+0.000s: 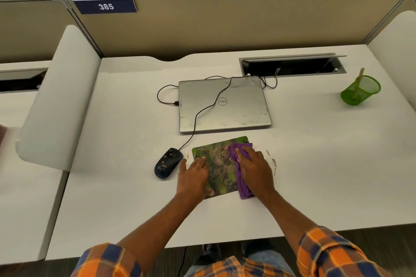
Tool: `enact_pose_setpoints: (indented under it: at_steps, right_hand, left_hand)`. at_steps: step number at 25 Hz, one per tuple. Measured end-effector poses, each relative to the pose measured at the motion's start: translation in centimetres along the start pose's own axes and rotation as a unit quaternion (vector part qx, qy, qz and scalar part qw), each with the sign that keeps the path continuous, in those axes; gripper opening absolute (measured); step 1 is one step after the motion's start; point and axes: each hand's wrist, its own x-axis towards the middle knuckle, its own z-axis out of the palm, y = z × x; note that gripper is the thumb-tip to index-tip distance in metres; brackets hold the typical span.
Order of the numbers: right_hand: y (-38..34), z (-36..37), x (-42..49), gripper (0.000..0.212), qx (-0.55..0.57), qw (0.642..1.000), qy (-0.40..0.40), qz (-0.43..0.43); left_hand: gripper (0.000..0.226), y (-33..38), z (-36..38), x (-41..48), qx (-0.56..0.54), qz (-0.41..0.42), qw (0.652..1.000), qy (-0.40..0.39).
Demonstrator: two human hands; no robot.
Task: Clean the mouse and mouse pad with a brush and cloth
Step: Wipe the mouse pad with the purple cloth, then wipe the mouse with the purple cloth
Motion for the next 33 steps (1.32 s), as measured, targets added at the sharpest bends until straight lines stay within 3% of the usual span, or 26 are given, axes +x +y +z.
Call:
enact_pose_setpoints:
  at_steps: [5, 12, 18, 22, 27, 33]
  right_hand:
    - [3.2, -1.0, -0.1, 0.039, 0.038, 0.999, 0.028, 0.015]
    - [-1.1, -0.6, 2.4, 0.038, 0.107, 0.990, 0.017, -0.092]
    - [-7.3, 0.0, 4.8, 0.037, 0.149, 0.972, -0.013, -0.183]
    - [-12.2, 1.0, 6.3, 0.038, 0.147, 0.963, -0.037, -0.223]
    - [-17.9, 3.3, 6.4, 0.043, 0.106, 0.956, -0.117, -0.248]
    - [-20.6, 5.1, 5.9, 0.064, -0.020, 0.963, -0.174, -0.204]
  left_hand:
    - [0.101, 0.5, -0.4, -0.1, -0.010, -0.004, 1.000, 0.002]
    - [0.095, 0.7, -1.6, -0.8, -0.098, -0.017, 0.995, 0.024]
    - [0.058, -1.2, -1.4, -4.3, -0.229, -0.100, 0.947, 0.204]
    - [0.055, -4.7, -0.6, -6.9, -0.296, -0.168, 0.897, 0.283]
    - [0.053, -9.1, 1.0, -8.4, -0.331, -0.260, 0.869, 0.260]
    - [0.082, -12.3, 1.7, -7.8, -0.363, -0.238, 0.879, 0.197]
